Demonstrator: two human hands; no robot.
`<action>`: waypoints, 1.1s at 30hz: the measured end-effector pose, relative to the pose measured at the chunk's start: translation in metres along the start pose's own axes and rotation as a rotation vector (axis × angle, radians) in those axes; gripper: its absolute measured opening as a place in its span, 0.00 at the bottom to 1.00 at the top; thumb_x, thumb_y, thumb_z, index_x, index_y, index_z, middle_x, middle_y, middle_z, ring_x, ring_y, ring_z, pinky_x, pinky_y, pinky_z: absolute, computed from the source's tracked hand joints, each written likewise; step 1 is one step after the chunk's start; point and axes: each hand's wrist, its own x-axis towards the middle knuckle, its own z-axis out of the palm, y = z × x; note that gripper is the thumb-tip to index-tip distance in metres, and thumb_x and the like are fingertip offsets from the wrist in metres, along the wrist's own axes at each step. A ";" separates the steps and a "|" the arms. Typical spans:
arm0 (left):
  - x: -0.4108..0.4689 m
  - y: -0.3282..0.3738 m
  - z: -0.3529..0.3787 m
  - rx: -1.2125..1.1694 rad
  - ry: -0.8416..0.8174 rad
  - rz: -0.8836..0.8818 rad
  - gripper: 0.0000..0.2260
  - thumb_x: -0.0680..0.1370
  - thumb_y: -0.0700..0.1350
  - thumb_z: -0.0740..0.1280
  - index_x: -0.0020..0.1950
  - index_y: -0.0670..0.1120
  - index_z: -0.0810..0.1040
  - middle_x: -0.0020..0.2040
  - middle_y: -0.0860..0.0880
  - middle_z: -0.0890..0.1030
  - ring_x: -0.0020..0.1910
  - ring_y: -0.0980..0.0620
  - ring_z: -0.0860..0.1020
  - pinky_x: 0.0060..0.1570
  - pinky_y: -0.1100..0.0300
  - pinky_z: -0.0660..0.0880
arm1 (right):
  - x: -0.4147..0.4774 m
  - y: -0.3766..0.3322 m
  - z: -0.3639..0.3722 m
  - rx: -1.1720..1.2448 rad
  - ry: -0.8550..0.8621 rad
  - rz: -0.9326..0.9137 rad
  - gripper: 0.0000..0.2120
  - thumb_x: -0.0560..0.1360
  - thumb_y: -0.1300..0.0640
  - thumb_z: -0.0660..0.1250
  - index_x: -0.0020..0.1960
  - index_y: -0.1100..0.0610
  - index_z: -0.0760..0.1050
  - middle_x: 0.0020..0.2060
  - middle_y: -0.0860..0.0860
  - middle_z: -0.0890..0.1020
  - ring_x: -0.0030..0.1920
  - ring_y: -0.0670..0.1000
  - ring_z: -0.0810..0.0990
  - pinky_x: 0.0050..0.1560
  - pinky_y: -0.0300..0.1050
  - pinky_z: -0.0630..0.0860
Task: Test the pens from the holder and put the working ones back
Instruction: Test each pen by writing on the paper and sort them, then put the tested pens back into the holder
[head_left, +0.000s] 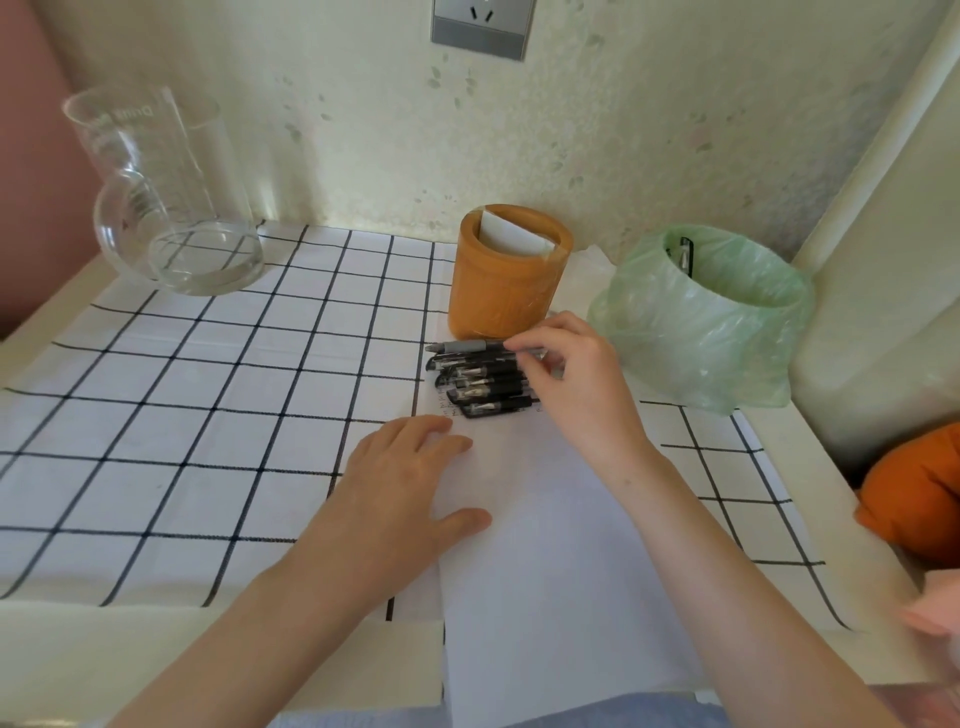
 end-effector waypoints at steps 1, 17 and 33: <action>0.000 0.000 0.000 0.007 -0.006 0.004 0.28 0.74 0.60 0.63 0.72 0.58 0.60 0.72 0.60 0.56 0.71 0.60 0.52 0.69 0.65 0.48 | -0.001 -0.002 -0.002 0.029 0.015 0.014 0.08 0.75 0.64 0.67 0.52 0.57 0.81 0.46 0.44 0.74 0.39 0.38 0.73 0.43 0.27 0.69; 0.008 -0.006 -0.026 -0.303 0.343 -0.052 0.26 0.73 0.49 0.69 0.69 0.53 0.64 0.65 0.57 0.68 0.61 0.63 0.66 0.56 0.76 0.60 | 0.034 -0.017 -0.010 0.341 0.031 0.395 0.51 0.66 0.49 0.77 0.77 0.54 0.48 0.76 0.52 0.56 0.74 0.51 0.57 0.70 0.48 0.60; 0.004 -0.010 -0.064 -0.699 0.431 -0.117 0.31 0.70 0.43 0.73 0.69 0.55 0.64 0.66 0.60 0.69 0.63 0.65 0.69 0.64 0.67 0.65 | 0.065 -0.014 0.008 0.453 0.049 0.392 0.50 0.60 0.55 0.82 0.73 0.52 0.55 0.67 0.49 0.68 0.63 0.49 0.69 0.56 0.43 0.70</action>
